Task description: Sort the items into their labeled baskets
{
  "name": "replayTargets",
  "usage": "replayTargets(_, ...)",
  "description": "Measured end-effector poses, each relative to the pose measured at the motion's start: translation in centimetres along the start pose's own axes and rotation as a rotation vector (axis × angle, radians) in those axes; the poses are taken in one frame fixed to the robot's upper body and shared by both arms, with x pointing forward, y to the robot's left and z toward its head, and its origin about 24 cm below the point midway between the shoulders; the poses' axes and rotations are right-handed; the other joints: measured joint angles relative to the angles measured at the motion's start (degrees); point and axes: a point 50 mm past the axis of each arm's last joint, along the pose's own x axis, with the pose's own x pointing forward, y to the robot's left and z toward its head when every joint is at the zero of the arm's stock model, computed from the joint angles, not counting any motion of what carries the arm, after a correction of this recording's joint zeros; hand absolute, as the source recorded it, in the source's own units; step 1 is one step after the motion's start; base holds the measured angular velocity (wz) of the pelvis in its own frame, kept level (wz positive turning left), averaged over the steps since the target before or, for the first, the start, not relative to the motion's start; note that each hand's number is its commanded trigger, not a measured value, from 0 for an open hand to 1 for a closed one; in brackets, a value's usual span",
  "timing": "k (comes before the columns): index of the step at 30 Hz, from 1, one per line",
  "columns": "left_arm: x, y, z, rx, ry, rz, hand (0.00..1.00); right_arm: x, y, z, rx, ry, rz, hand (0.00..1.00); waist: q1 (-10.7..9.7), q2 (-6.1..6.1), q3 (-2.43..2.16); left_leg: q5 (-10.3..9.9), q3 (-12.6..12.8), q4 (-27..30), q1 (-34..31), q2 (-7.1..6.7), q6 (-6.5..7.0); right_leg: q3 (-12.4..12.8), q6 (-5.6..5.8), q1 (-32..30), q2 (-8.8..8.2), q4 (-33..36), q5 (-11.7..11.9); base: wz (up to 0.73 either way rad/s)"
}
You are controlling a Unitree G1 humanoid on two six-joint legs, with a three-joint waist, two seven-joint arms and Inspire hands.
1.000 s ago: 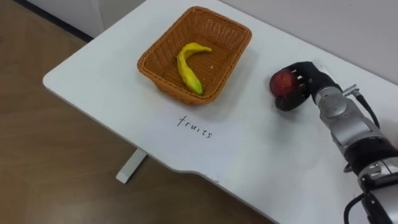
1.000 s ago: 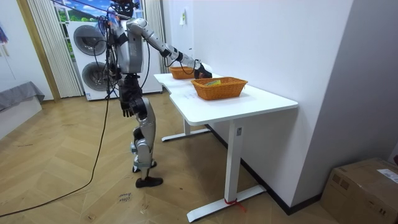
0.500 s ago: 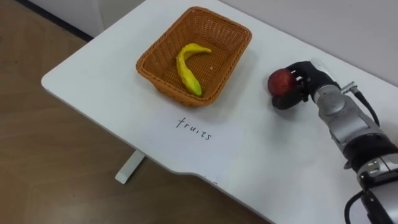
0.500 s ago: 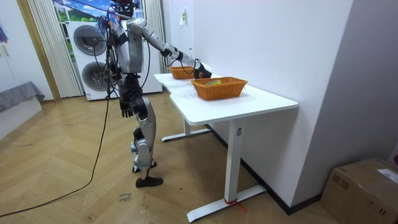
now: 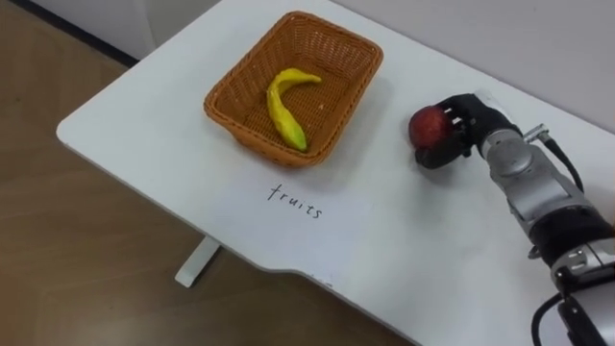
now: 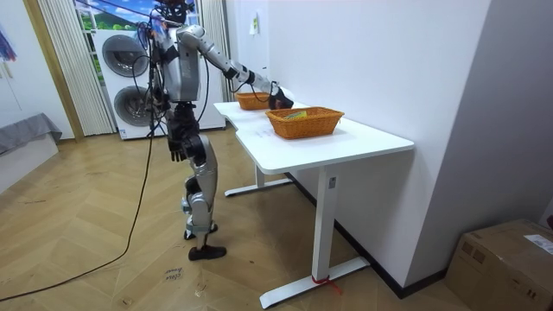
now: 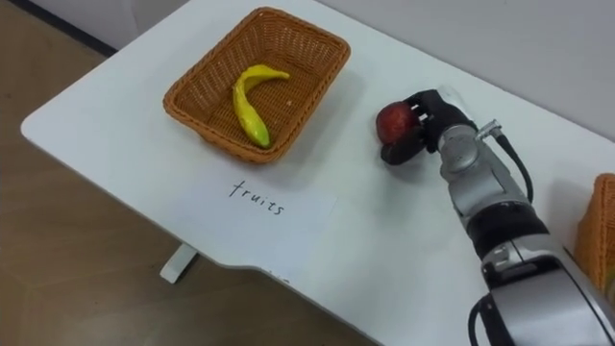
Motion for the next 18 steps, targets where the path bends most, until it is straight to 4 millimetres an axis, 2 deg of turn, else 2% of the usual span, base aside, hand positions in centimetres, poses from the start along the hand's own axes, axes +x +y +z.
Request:
replayTargets(6, -0.1, 0.2, -0.7, -0.064, 0.024, 0.016, 0.00, -1.2, -0.2, 1.9, 0.040, -0.136, -0.013, 1.00, -0.85, 0.99, -0.25, 0.02, -0.12, -0.20, 1.22, -0.05, 0.01, -0.04, 0.08, 1.11, -0.05, -0.06, -0.05, 0.00)
replayTargets(9, -0.2, 0.2, -1.4, -0.080, 0.046, 0.015, 0.00, -1.6, -0.7, 3.2, 0.041, -0.195, -0.017, 1.00, -1.95, 1.39, -0.59, 0.02, -0.75, -0.69, 2.28, -0.26, 0.02, -0.11, 0.37, 2.31, -0.19, -0.02, -0.26, 0.09)
replayTargets(12, -0.3, -0.1, -1.9, -0.101, 0.062, 0.008, 0.00, -2.1, -1.8, 4.5, 0.055, -0.259, -0.041, 1.00, -1.90, 1.46, -0.77, 0.02, -0.78, -0.69, 2.62, -0.30, 0.02, -0.09, 0.37, 2.85, -0.25, 0.04, -0.26, -0.01)
replayTargets(14, -0.4, -0.4, -2.3, -0.104, 0.072, 0.004, 0.00, -2.3, -2.1, 4.7, 0.048, -0.269, -0.046, 1.00, -2.00, 1.34, -0.99, 0.01, -0.83, -0.70, 3.30, -0.33, 0.04, -0.09, 0.42, 3.56, -0.27, 0.02, -0.29, 0.03)
replayTargets(18, -0.6, -0.6, -3.2, -0.099, 0.097, -0.001, 0.00, -2.6, -2.4, 5.5, 0.040, -0.300, -0.053, 1.00, -1.84, 1.40, -0.98, -0.01, -0.99, -0.69, 4.70, -0.42, 0.06, -0.15, 0.52, 5.03, -0.32, 0.01, -0.36, 0.01)
